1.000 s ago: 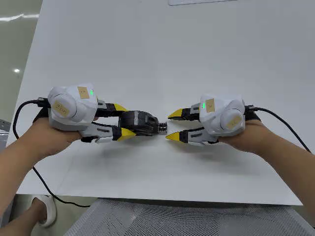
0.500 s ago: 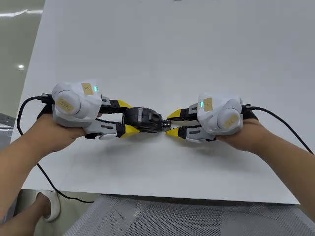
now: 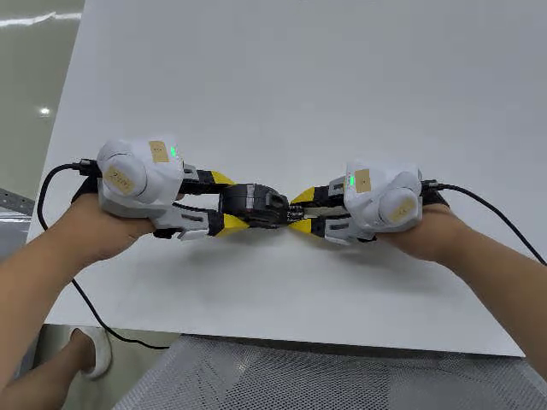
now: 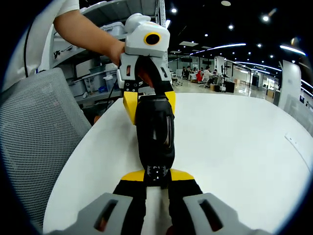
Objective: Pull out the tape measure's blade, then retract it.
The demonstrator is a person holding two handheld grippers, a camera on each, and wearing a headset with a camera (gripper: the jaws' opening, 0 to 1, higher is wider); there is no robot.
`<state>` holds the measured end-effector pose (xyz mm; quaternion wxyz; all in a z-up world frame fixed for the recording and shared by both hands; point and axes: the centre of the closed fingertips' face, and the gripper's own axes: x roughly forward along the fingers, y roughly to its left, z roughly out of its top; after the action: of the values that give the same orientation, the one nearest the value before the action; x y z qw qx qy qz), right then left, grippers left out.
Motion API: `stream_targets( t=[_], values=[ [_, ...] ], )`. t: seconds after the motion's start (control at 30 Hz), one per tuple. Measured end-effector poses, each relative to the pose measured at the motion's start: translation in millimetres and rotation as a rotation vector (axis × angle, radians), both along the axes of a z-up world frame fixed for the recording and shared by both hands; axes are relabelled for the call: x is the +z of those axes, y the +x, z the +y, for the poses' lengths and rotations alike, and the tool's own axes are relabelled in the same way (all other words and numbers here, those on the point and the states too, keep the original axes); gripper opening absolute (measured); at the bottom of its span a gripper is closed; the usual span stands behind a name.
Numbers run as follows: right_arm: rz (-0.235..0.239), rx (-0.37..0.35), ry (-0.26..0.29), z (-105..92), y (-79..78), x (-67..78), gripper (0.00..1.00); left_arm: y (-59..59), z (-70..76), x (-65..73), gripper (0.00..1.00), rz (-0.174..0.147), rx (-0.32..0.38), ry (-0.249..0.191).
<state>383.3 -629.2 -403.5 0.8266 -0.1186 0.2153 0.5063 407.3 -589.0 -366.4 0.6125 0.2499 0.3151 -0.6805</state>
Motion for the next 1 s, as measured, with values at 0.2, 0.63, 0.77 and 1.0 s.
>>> stream_targets(
  t=[0.2,0.63,0.77,1.0],
  values=[
    [0.003,-0.009,0.012,0.1,0.3,0.2,0.14,0.8,-0.3,-0.5,0.31,-0.013,-0.008,0.002],
    [-0.003,0.002,0.0,-5.6,-0.4,-0.2,0.12,0.6,-0.2,-1.9,0.28,-0.032,-0.046,0.017],
    [-0.011,-0.001,0.002,-9.5,-2.1,1.8,0.12,-0.5,2.1,-1.7,0.28,-0.047,-0.059,0.017],
    [0.01,-0.011,-0.002,-19.5,-8.5,0.2,0.12,-1.4,2.1,-2.0,0.28,-0.069,-0.091,0.027]
  ],
)
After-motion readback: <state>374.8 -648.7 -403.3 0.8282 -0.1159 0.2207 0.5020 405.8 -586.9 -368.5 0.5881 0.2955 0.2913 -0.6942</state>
